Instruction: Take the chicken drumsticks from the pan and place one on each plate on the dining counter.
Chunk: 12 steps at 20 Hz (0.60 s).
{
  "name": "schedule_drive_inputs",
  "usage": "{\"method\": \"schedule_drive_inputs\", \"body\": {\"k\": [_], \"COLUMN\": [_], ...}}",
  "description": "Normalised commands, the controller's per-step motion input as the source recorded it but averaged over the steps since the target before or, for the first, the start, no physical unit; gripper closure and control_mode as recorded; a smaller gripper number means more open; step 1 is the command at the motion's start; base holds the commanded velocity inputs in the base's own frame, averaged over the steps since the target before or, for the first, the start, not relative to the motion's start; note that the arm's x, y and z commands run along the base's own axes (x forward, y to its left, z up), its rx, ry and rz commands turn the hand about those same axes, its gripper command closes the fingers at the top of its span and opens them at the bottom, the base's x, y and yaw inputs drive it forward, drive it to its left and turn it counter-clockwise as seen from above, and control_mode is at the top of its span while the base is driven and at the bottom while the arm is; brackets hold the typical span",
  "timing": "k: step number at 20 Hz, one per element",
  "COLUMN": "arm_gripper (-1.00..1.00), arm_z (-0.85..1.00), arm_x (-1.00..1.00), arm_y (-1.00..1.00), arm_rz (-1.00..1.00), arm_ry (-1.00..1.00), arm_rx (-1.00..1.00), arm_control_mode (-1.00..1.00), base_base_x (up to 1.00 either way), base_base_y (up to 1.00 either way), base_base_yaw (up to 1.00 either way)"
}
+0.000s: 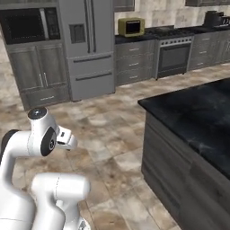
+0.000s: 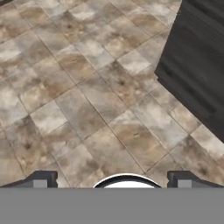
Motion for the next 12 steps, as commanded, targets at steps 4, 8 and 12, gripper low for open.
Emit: {"method": "schedule_drive_inputs", "body": {"k": [4, 8, 12], "arm_gripper": [-1.00, -1.00, -1.00], "arm_z": [0.00, 0.00, 0.00], "arm_x": [0.00, 0.00, 0.00], "arm_y": [0.00, 0.00, 0.00], "arm_rz": [0.00, 0.00, 0.00], "arm_ry": [0.00, 0.00, 0.00], "arm_rx": [0.00, 0.00, 0.00], "arm_control_mode": [1.00, 1.00, 1.00], "base_base_x": [1.00, 1.00, 1.00], "base_base_y": [0.54, 0.55, 0.57], "base_base_yaw": [-0.25, -0.26, -0.27]}}
